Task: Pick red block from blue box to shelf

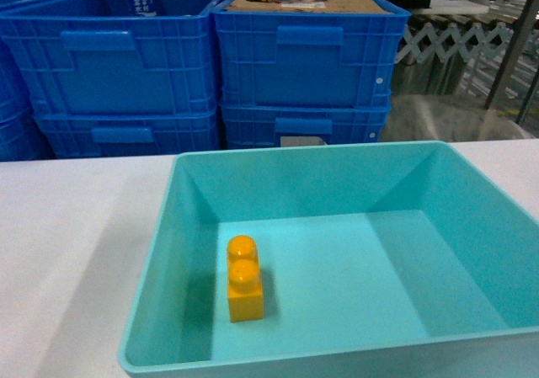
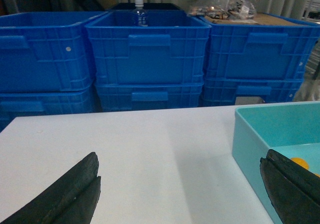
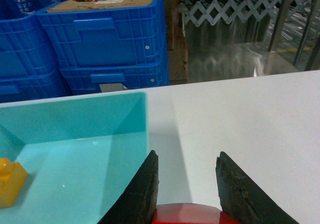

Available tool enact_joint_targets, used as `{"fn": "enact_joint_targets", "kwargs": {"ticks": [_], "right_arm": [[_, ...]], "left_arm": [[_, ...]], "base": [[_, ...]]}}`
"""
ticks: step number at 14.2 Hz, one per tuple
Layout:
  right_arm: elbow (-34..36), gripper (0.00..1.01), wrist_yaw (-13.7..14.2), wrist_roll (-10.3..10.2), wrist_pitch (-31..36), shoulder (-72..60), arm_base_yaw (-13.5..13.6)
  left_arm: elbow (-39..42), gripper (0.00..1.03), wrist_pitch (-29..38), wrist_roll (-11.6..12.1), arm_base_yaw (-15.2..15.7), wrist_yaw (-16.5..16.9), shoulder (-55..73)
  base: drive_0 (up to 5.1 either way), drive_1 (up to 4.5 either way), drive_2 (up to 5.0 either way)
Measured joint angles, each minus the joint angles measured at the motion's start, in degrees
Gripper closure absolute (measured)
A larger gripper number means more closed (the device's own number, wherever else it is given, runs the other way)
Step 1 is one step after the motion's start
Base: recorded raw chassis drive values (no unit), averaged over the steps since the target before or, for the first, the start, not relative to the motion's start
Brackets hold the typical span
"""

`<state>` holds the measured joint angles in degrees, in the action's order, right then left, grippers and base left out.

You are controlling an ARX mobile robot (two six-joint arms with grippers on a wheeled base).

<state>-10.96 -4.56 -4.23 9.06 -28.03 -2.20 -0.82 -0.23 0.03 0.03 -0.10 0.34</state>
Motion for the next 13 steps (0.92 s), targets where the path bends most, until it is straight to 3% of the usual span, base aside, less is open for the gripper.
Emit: {"fn": "enact_joint_targets", "kwargs": {"ticks": [13], "right_arm": [[0.0, 0.73, 0.02, 0.0, 0.0, 0.02, -0.04]], "left_arm": [[0.0, 0.05, 0.02, 0.0, -0.04, 0.04, 0.0]], "base": [[0.0, 0.0, 0.0]]}}
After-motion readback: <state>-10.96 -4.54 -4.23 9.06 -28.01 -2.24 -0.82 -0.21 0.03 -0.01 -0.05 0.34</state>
